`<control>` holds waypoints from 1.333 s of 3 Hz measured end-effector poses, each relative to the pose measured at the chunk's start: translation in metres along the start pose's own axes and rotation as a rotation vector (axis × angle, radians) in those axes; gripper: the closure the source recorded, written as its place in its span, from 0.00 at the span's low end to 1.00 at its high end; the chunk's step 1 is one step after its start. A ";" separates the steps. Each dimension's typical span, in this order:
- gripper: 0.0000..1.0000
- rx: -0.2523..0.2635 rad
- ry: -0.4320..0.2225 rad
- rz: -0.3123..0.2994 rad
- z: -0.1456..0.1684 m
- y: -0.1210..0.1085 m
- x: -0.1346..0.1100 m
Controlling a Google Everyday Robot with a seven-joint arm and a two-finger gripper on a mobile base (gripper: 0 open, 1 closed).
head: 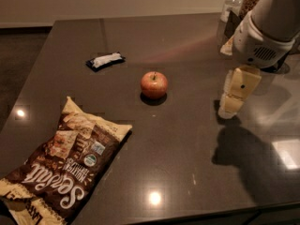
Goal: Move apple near brown chip bag
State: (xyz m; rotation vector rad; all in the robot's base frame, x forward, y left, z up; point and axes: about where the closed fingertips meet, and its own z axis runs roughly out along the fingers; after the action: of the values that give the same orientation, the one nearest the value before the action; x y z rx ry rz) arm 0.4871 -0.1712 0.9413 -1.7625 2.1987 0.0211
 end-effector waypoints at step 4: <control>0.00 -0.149 -0.201 -0.162 0.093 -0.008 -0.131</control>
Offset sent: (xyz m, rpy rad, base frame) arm 0.0506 0.1099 -0.0418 0.1935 0.0523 0.1735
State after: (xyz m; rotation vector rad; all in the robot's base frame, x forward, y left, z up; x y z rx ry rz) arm 0.5412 -0.0292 0.8880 -1.9204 1.9526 0.3182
